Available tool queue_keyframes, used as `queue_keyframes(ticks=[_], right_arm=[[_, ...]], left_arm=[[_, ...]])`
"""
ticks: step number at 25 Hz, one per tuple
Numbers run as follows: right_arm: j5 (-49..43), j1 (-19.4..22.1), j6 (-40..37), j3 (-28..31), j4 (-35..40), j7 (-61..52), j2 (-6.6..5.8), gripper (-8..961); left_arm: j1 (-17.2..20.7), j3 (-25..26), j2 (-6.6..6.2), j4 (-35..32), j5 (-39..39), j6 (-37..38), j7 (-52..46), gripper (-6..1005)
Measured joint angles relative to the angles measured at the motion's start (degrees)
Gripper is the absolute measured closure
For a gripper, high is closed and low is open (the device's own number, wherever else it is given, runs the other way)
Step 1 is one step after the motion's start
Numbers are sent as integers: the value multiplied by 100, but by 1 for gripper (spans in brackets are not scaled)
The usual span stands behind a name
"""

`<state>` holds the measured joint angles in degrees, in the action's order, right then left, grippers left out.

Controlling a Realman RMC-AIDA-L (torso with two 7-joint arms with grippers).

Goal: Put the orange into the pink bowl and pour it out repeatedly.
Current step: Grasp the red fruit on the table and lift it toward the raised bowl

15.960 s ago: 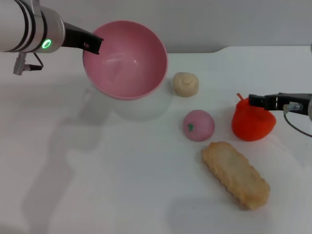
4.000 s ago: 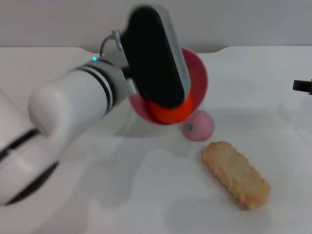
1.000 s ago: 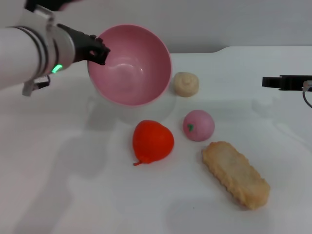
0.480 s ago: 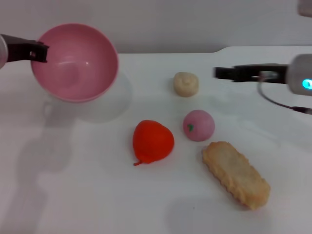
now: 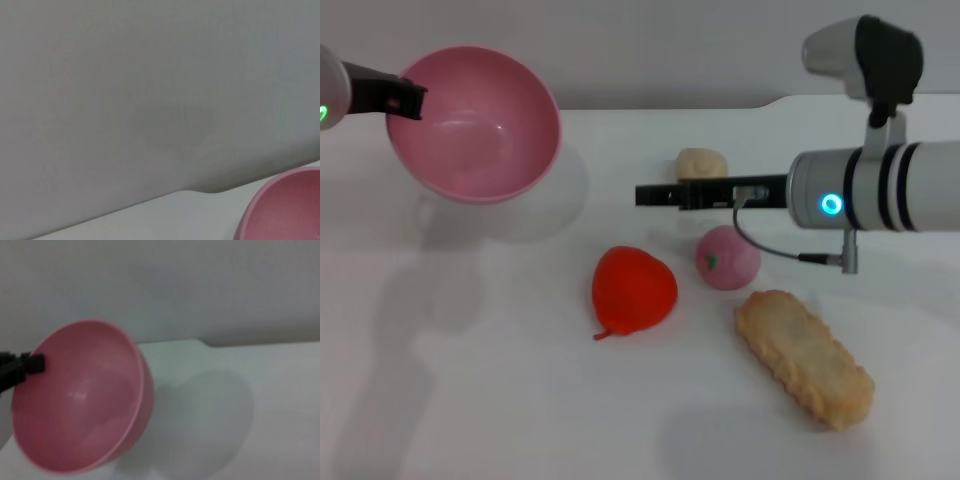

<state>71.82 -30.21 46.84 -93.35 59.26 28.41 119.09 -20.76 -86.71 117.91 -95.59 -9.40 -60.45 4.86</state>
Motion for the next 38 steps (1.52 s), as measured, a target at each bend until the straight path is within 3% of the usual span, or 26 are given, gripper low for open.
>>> queue_keyframes(ticks=[1,10,15,25,32,38], right_arm=[[106,-28,2,-45,-105,43,0,331],[602,-226,17,-395,-565,130,18,330],[1116,-533,2,-539,-1162,445,20,331],[1159,-978,-191,-544,-1852,562,29,330],[1160,-1139,-214,-621,-2079,553,45,336],[1160,-1006,-279,-637,-1937,730,52,369]], left_arm=[[-206,15,1,201,9,-16,42,953],[-538,10,-6,490,100,-23,131,954],[-560,-20,-5,494,158,-21,133,954],[-567,-21,-5,497,159,-5,136,953],[-540,-29,3,498,156,19,206,953],[-518,11,-2,496,157,24,271,953]])
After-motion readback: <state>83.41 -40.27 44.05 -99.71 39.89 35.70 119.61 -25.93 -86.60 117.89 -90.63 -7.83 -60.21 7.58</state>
